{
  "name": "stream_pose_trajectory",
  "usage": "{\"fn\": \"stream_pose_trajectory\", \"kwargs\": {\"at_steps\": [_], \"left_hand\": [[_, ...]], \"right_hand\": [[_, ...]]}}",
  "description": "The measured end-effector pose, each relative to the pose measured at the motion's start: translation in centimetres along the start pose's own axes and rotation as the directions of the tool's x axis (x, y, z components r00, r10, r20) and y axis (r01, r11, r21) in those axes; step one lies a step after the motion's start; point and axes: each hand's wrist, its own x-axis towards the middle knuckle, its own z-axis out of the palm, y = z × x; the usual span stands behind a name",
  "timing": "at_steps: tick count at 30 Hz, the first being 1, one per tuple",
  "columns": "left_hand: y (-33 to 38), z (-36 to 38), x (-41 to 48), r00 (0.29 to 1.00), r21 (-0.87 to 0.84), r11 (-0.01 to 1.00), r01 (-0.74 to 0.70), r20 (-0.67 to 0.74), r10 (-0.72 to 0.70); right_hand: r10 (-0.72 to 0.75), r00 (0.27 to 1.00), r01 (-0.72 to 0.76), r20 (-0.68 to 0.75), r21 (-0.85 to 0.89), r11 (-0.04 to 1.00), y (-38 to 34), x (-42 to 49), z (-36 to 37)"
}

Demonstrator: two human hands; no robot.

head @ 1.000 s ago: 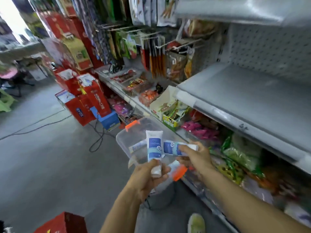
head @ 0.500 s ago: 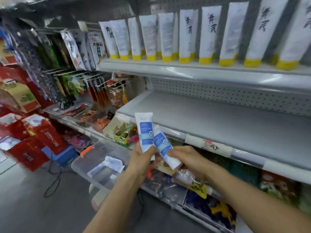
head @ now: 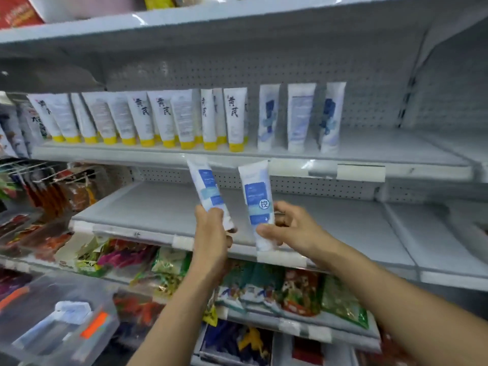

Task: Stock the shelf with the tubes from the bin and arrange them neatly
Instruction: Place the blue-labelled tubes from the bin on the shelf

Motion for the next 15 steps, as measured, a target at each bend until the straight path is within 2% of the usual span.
{"fn": "stream_pose_trajectory", "kwargs": {"at_steps": [4, 7, 12, 15], "left_hand": [[2.2, 6.3, -2.0, 0.979, 0.024, 0.986, -0.165, 0.123, 0.161], [3.5, 9.3, -2.4, 0.956, 0.016, 0.978, -0.208, 0.215, 0.2], [5.4, 13.4, -0.3, 0.94, 0.041, 0.962, -0.27, 0.229, 0.254], [5.8, 15.2, 1.7, 0.939, 0.115, 0.953, -0.281, 0.237, 0.248]], "right_hand": [[-0.078, 0.987, 0.068, -0.138, -0.072, 0.995, -1.9, -2.3, -6.3], [-0.131, 0.959, 0.106, -0.252, -0.112, 0.988, -3.3, -2.6, -9.7], [-0.255, 0.816, 0.162, -0.52, -0.217, 0.963, -5.7, -0.8, -15.3], [-0.259, 0.76, 0.099, -0.596, -0.287, 0.953, -6.6, 1.6, -18.7]]}}
